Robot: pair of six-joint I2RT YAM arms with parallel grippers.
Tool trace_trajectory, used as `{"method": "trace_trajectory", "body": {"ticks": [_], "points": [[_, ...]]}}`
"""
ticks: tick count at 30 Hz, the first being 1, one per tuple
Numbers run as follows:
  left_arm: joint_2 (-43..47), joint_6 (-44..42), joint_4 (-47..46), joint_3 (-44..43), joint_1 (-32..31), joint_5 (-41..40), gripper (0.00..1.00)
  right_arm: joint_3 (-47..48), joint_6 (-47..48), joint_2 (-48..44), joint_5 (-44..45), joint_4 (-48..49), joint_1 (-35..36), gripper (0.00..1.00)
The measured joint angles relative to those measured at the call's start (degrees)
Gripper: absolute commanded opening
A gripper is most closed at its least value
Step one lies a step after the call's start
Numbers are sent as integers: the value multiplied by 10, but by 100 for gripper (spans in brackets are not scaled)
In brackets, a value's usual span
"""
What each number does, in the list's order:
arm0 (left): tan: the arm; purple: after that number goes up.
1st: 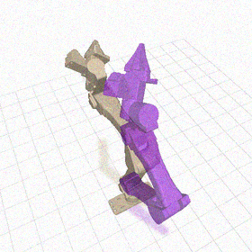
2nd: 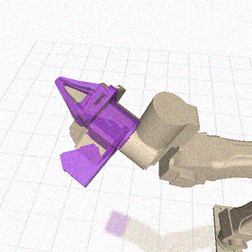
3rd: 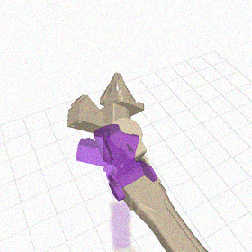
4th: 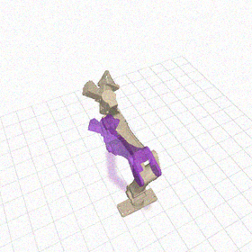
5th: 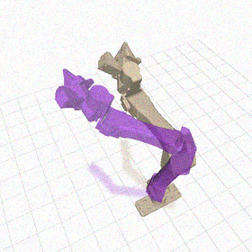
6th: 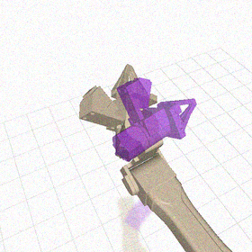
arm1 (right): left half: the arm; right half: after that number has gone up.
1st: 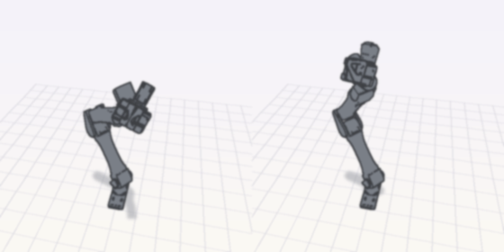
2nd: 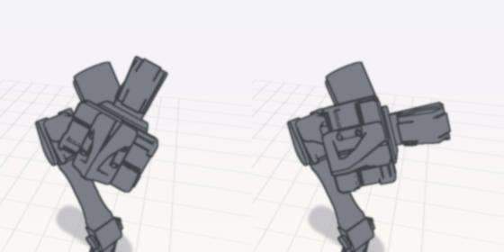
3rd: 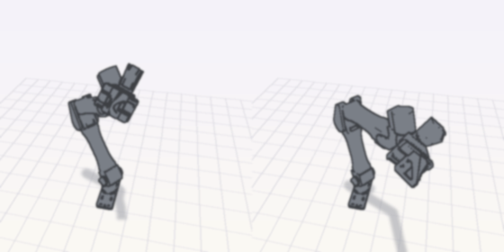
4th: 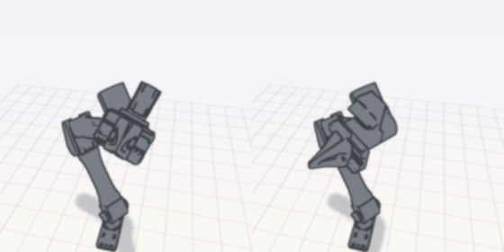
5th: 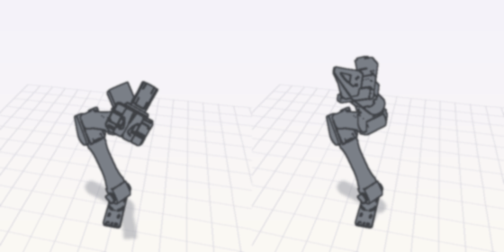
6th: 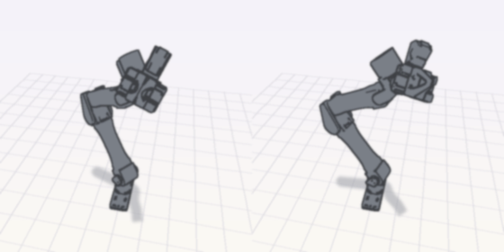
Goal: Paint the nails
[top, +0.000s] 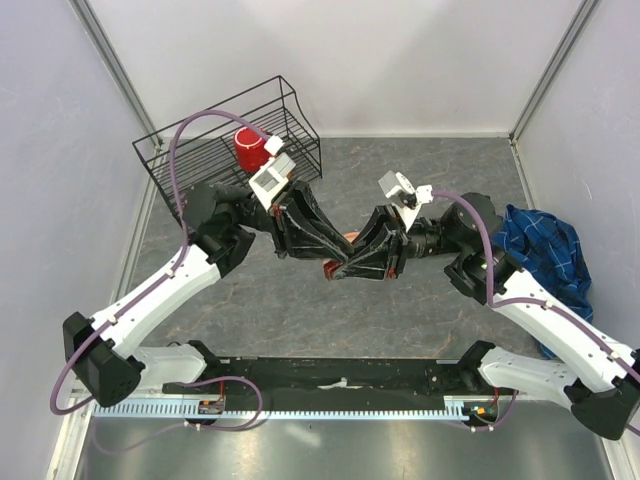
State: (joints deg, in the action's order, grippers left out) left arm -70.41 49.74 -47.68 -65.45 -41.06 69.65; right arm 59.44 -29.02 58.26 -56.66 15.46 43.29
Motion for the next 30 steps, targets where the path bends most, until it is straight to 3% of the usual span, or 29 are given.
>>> {"method": "trace_trajectory", "body": {"ticks": [1, 4, 8, 9, 10, 11, 18, 23, 30], "points": [[3, -12, 30, -4, 6, -1, 45, 9, 21, 0, 7, -28, 0, 0], [17, -56, 125, -12, 38, -1, 60, 38, 82, 0, 40, -99, 0, 0], [41, -93, 222, -12, 92, -21, 66, 75, 151, -2, 86, -170, -2, 0], [49, -103, 243, -13, 101, -31, 69, 78, 164, -2, 96, -181, -2, 0], [56, -116, 265, -14, 106, -41, 80, 82, 181, -2, 111, -199, -2, 0], [63, -132, 292, -21, 109, -55, 82, 84, 191, -2, 123, -209, -2, 0], [90, -169, 405, -67, 102, -196, 78, 94, 243, 1, 261, -278, 0, 0], [86, -216, 499, -105, 25, -370, 62, 101, 251, 5, 352, -292, 0, 0], [43, -248, 591, -171, -32, -544, 56, 101, 260, 5, 421, -298, 0, 0]]}}
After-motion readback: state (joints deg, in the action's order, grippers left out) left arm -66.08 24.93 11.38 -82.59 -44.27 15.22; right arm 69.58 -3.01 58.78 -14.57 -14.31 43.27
